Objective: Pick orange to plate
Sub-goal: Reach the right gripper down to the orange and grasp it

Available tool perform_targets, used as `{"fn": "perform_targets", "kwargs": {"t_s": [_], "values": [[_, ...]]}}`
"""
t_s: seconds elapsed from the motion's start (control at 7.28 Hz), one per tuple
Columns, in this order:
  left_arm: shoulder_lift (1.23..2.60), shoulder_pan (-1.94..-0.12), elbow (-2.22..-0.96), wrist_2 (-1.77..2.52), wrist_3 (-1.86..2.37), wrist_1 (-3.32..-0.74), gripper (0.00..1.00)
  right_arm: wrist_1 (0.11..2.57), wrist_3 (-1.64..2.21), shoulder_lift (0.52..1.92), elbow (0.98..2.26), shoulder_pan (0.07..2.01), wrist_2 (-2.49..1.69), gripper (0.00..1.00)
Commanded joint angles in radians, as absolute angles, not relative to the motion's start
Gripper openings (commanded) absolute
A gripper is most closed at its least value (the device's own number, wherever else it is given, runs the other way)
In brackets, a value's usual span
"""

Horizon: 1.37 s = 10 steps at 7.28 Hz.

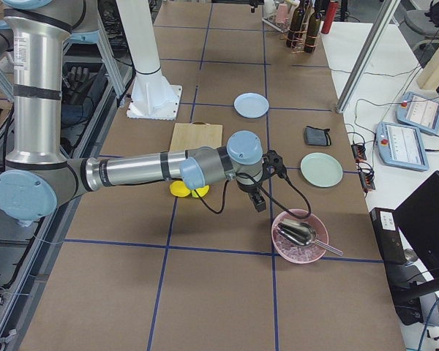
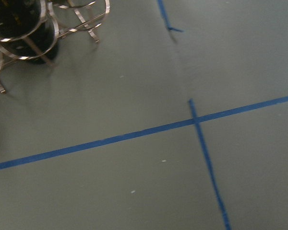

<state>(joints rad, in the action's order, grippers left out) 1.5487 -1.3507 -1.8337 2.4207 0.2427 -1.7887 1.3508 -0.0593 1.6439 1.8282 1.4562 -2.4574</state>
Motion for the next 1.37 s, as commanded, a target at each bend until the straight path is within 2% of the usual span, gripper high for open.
{"fn": "perform_targets", "kwargs": {"t_s": [0.0,0.27,0.55,0.82,0.96,1.24], "values": [[1.445,-1.5,-1.728,2.425,-0.012,-1.781,1.0,1.351,0.095,1.583,1.861,1.352,-2.438,1.0],[1.421,-1.525,-1.687,2.399,-0.083,-1.755,1.0,1.351,0.184,1.542,1.871,1.277,-2.361,1.0],[1.428,-1.531,-1.694,2.346,-0.08,-1.634,1.0,1.351,0.295,1.514,1.861,1.141,-2.236,1.0],[1.442,-1.531,-1.689,2.297,-0.071,-1.634,1.0,1.333,0.421,1.48,1.842,1.022,-2.15,1.0],[1.443,-1.531,-1.69,2.289,-0.071,-1.634,1.0,1.242,0.505,1.482,1.82,0.968,-2.088,1.0],[1.44,-1.532,-1.689,2.289,-0.071,-1.634,1.0,1.027,0.596,1.479,1.686,0.899,-2.025,1.0]]}}
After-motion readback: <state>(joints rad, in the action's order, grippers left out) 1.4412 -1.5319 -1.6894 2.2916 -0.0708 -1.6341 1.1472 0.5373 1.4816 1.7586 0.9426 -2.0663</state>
